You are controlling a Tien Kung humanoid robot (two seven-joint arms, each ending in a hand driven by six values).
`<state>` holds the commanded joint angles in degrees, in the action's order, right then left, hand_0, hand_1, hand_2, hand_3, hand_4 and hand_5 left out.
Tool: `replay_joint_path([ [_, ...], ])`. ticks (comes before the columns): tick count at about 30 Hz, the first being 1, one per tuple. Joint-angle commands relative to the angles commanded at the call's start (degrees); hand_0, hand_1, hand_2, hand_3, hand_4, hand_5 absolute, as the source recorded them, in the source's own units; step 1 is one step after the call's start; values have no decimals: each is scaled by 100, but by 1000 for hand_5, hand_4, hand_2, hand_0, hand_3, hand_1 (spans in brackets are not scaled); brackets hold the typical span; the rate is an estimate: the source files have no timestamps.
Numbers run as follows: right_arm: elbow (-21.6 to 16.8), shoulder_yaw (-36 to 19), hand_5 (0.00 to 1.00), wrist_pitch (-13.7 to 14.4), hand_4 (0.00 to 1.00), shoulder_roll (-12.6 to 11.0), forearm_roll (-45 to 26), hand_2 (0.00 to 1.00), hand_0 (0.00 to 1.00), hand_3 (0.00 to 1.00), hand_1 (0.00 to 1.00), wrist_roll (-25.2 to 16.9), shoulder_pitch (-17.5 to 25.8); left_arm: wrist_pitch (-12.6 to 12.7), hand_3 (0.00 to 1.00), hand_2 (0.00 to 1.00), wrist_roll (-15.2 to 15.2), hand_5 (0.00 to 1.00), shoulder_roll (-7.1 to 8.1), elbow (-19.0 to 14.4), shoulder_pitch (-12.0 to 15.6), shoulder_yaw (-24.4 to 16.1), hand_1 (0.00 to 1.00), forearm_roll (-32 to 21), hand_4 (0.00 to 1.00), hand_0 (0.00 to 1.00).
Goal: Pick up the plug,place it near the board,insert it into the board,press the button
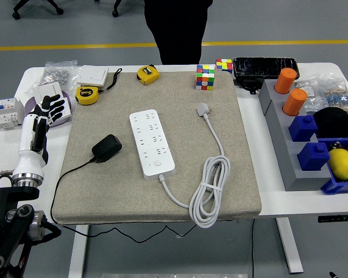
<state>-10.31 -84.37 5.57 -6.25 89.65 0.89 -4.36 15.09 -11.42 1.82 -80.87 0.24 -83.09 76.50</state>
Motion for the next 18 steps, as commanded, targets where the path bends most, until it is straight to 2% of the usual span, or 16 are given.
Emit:
replay_joint_path([
  [3,0,19,638,-55,936,-23,-17,620,799,517,638,47,-13,4,750,756,14,998,4,-7,6,6,768,18,998,744],
  [4,0,31,637,-83,969,-28,-36,656,767,563,657,65,-16,8,740,751,18,998,3,-9,6,6,765,19,998,735],
  [9,0,174,637,-141,969,-26,-180,656,767,563,657,186,-25,19,740,751,35,998,1,-26,12,22,765,29,998,735],
  [10,0,252,665,-116,986,-20,-226,721,801,694,723,249,-29,17,736,745,42,998,-1,-29,11,23,759,36,998,729],
  [15,0,534,665,-208,986,-20,-447,721,801,694,723,349,-38,19,736,745,70,998,-5,-38,-8,31,759,75,998,729],
  [16,0,557,717,-230,995,-17,-463,717,803,706,712,362,-38,17,696,673,81,998,-6,-37,-12,32,688,87,991,682],
  [18,0,584,717,-260,995,-8,-481,717,803,706,712,380,-34,15,696,673,104,998,-9,-40,-13,35,688,115,991,682],
])
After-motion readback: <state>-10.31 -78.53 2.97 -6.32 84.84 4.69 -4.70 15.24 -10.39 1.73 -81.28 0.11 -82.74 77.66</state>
